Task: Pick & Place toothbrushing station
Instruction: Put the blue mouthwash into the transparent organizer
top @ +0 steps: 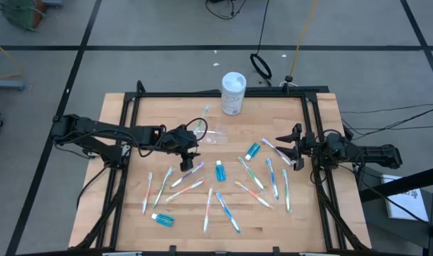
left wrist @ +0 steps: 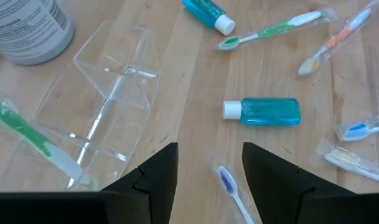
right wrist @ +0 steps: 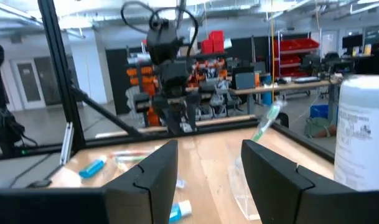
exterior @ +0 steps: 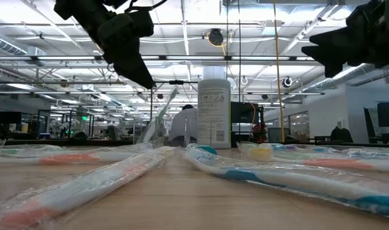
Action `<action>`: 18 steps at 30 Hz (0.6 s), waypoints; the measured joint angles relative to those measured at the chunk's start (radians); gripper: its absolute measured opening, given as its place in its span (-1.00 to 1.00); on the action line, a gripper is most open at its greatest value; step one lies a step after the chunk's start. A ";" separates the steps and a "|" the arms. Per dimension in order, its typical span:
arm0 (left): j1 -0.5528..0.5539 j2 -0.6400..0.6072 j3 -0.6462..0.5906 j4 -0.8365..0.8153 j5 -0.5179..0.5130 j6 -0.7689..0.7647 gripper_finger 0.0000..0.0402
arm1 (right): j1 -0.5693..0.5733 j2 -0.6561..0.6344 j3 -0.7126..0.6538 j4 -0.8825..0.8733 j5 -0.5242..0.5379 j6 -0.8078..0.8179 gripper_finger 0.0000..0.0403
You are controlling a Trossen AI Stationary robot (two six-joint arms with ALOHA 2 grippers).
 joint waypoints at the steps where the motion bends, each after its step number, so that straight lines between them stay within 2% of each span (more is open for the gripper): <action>1: 0.000 0.000 0.000 0.000 0.000 0.000 -0.07 | 0.000 0.000 0.000 0.013 0.000 0.000 -0.16; 5: -0.001 0.000 0.000 -0.012 0.000 0.002 -0.07 | 0.000 0.000 0.000 0.039 0.000 0.000 -0.16; 11: -0.022 0.000 0.000 -0.149 0.001 -0.004 -0.07 | 0.000 0.000 0.000 0.029 0.000 0.000 -0.16; 16: -0.089 0.008 -0.038 -0.198 0.005 -0.017 -0.07 | 0.000 0.000 0.000 0.027 0.000 0.000 -0.16; 18: -0.119 0.008 -0.066 -0.165 0.005 -0.013 -0.07 | 0.000 0.000 0.000 0.027 0.000 0.000 -0.16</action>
